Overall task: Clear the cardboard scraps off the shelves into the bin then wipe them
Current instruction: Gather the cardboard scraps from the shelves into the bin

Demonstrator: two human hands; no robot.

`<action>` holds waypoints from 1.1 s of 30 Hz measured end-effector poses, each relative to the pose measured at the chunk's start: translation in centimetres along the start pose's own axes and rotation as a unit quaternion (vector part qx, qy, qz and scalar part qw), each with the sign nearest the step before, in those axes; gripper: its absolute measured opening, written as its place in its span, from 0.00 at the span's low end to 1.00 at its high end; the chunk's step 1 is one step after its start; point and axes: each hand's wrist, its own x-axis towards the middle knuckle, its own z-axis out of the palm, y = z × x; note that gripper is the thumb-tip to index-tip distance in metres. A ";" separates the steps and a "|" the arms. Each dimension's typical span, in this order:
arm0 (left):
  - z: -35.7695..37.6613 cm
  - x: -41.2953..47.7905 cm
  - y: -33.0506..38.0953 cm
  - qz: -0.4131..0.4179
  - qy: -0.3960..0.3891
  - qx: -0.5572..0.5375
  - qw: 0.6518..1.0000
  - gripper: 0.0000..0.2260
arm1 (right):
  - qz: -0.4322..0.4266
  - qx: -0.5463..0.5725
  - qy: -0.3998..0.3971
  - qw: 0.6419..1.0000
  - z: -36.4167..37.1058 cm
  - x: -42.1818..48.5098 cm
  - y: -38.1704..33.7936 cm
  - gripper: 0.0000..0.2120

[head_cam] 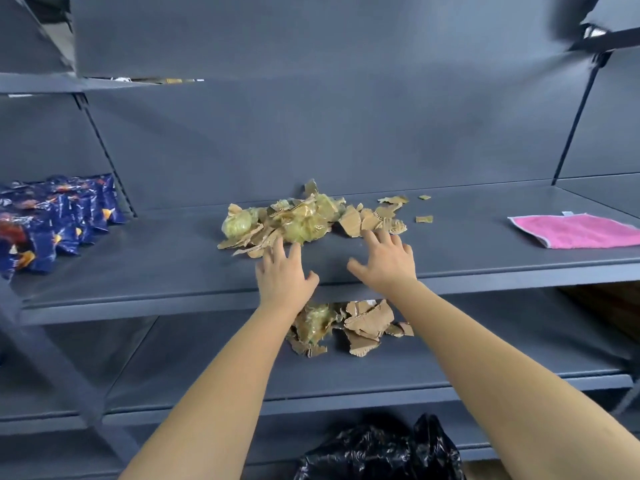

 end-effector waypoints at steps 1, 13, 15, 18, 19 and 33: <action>0.1 1.1 -0.9 -0.004 0.000 -0.005 1.000 0.25 | 0.008 0.007 -0.004 1.000 0.3 1.0 -0.3 0.28; -0.8 12.4 -12.2 -0.099 0.000 -0.133 0.986 0.35 | 0.092 0.152 -0.009 0.984 3.1 13.1 -5.9 0.34; -0.4 13.7 -13.3 -0.104 -0.010 -0.151 0.983 0.36 | 0.124 0.172 -0.011 0.977 3.2 14.6 -5.6 0.34; 1.0 15.3 -13.9 -0.106 -0.033 -0.164 0.980 0.37 | 0.166 0.189 -0.023 0.968 3.6 16.5 -5.0 0.33; 1.5 15.7 -13.9 -0.104 -0.044 -0.170 0.979 0.38 | 0.173 0.193 -0.028 0.965 3.9 17.0 -4.9 0.33; 5.3 18.8 -10.3 -0.047 -0.148 -0.368 0.917 0.35 | 0.157 0.186 -0.118 0.963 8.2 19.1 -5.0 0.34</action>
